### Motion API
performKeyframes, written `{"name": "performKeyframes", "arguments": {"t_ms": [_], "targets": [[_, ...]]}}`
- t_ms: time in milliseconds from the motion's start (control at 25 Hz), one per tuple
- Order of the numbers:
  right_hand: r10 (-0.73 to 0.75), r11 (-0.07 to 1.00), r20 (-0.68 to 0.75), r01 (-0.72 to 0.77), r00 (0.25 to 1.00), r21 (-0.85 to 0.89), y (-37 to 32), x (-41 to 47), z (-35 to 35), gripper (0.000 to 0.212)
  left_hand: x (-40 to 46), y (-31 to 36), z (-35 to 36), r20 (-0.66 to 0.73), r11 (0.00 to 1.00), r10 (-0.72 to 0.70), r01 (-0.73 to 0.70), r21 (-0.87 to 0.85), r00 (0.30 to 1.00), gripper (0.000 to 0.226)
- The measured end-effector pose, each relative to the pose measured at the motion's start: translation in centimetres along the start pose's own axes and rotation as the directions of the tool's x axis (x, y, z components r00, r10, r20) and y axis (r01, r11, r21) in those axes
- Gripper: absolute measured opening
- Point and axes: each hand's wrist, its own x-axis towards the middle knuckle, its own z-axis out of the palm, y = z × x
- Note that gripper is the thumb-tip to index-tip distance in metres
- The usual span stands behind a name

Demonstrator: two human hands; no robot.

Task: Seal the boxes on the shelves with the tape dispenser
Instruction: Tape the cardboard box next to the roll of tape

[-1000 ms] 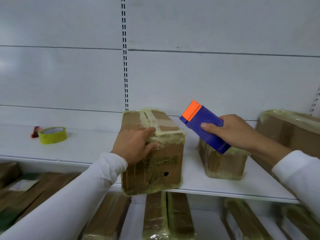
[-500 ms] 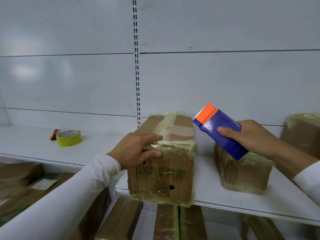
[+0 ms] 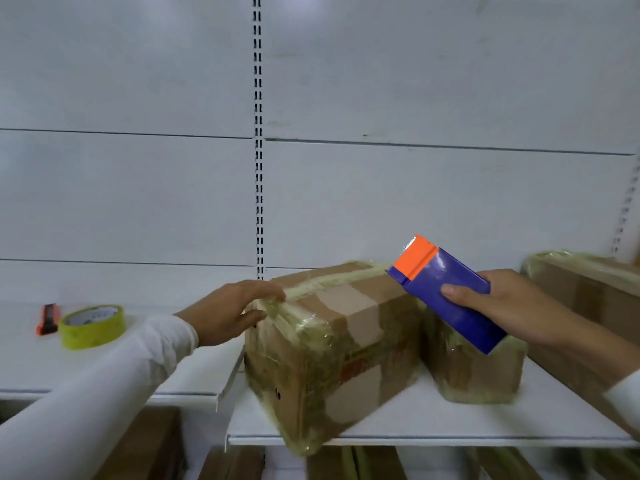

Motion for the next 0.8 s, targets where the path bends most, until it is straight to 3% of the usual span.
{"name": "performKeyframes", "arguments": {"t_ms": [120, 240, 280, 360, 400, 480, 560, 720, 800], "targets": [[0.009, 1.0, -0.019, -0.009, 1.0, 0.016, -1.4, -0.9, 1.4, 0.061, -0.1, -1.8, 0.2, -0.049, 0.992, -0.074, 0.068, -0.109, 0.996, 0.039], [0.006, 1.0, -0.007, -0.006, 1.0, 0.014, -2.6, -1.5, 2.3, 0.062, 0.6, 0.1, -0.3, -0.163, 0.926, -0.255, 0.192, -0.325, 0.953, 0.029], [0.002, 1.0, 0.006, -0.002, 1.0, 0.015, -3.0, -1.7, 2.5, 0.061, 0.9, 1.4, -0.4, -0.154, 0.935, -0.253, 0.2, -0.293, 0.955, 0.043], [-0.002, 1.0, 0.01, 0.002, 1.0, -0.01, -3.8, -1.9, 2.4, 0.06, 1.3, 4.2, 0.7, -0.003, 0.979, -0.188, 0.187, -0.08, 0.982, 0.083], [-0.002, 1.0, 0.004, 0.002, 1.0, -0.027, -4.0, -1.7, 2.1, 0.06, 1.5, 5.4, 1.3, 0.066, 0.982, -0.185, 0.183, 0.04, 0.98, 0.093], [-0.004, 0.999, -0.01, 0.003, 1.0, -0.044, -4.4, -1.4, 1.3, 0.06, 2.2, 6.4, 1.8, 0.102, 0.973, -0.207, 0.194, 0.123, 0.973, 0.09], [-0.022, 0.998, 0.006, 0.023, 1.0, -0.059, -4.3, -1.2, 0.4, 0.058, 2.8, 5.8, 1.0, 0.136, 0.985, -0.162, 0.152, 0.083, 0.977, 0.08], [-0.058, 0.998, 0.065, 0.06, 0.996, -0.029, -3.3, -0.7, -1.0, 0.049, 2.8, 3.7, -1.1, 0.284, 0.988, -0.092, 0.124, -0.096, 0.954, 0.088], [-0.069, 0.997, 0.125, 0.071, 0.99, -0.012, -2.9, -0.2, -1.6, 0.044, 2.9, 3.1, -1.4, 0.335, 0.983, -0.11, 0.152, -0.104, 0.936, 0.087]]}}
